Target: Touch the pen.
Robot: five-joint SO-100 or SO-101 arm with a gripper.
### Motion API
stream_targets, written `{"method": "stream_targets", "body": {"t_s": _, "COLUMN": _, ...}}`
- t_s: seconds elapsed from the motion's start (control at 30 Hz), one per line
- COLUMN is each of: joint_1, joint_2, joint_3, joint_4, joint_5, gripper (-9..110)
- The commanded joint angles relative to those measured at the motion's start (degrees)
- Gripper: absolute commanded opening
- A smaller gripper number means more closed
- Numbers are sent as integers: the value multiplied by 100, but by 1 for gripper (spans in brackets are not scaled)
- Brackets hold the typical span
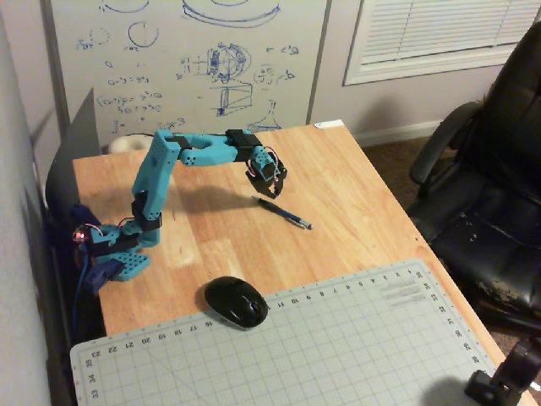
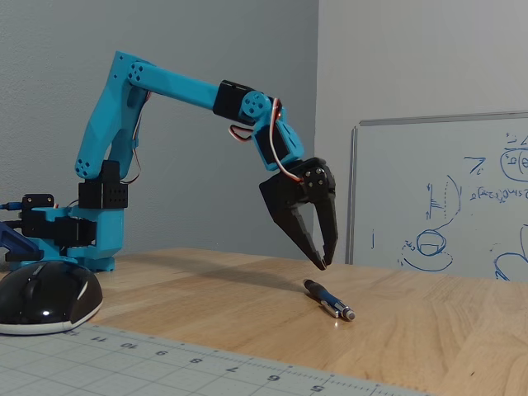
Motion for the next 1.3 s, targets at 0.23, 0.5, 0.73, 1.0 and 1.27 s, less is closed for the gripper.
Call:
{"method": "stream_targets", "body": {"t_s": 0.23, "joint_1": 44, "joint_2": -97, "joint_3": -79, "joint_4": -70, "joint_5": -35, "gripper": 1}}
{"method": "stream_targets", "body": {"t_s": 0.5, "joint_1": 26, "joint_2": -158, "joint_3": -35, "joint_4": -70, "joint_5": -44, "gripper": 1}}
{"method": "stream_targets", "body": {"t_s": 0.73, "joint_1": 26, "joint_2": -132, "joint_3": 0, "joint_4": -70, "joint_5": -97, "gripper": 1}}
{"method": "stream_targets", "body": {"t_s": 1.0, "joint_1": 35, "joint_2": -132, "joint_3": 0, "joint_4": -70, "joint_5": -44, "gripper": 1}}
{"method": "stream_targets", "body": {"t_s": 1.27, "joint_1": 35, "joint_2": -132, "joint_3": -9, "joint_4": -70, "joint_5": -97, "gripper": 1}}
